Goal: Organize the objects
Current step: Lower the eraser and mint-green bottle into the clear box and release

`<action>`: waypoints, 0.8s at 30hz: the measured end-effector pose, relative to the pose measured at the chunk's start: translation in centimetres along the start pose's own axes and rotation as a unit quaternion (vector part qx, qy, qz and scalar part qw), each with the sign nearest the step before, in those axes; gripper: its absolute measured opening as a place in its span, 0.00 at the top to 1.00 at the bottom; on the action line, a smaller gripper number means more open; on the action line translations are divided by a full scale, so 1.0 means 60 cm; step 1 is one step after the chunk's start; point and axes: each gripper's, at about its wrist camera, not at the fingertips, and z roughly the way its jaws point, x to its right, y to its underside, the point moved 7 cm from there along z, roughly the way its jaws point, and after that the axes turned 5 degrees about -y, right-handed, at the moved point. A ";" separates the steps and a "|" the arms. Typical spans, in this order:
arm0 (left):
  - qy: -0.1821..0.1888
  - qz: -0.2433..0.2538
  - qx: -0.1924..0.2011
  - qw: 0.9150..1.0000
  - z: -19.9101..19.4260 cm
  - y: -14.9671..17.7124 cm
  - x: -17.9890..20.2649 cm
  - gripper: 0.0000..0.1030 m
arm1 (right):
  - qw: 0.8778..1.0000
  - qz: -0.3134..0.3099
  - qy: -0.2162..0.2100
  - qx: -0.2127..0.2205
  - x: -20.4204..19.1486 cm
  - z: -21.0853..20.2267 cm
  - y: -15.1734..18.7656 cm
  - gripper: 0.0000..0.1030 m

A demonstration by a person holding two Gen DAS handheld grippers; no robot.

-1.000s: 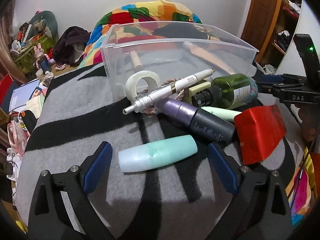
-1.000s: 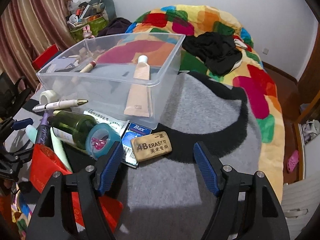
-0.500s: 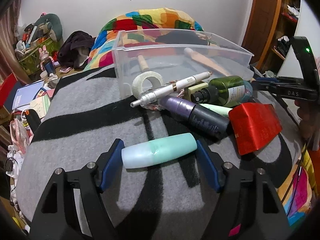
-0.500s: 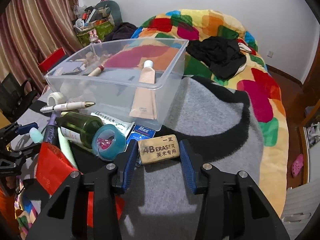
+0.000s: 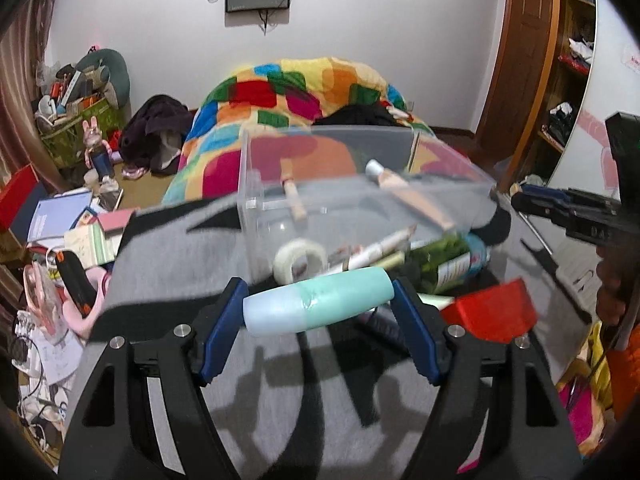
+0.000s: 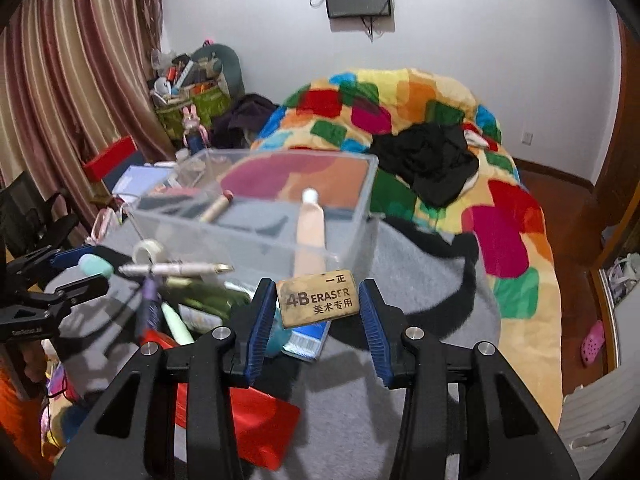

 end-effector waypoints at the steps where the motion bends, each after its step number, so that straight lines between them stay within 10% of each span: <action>1: 0.001 -0.001 0.003 1.000 0.000 -0.010 0.001 0.29 | 1.000 0.000 -0.001 0.004 -0.003 -0.002 -0.004 0.62; 24: -0.005 0.012 -0.024 1.000 0.106 -0.115 0.011 0.29 | 0.999 0.044 -0.009 -0.015 -0.010 0.106 -0.081 0.62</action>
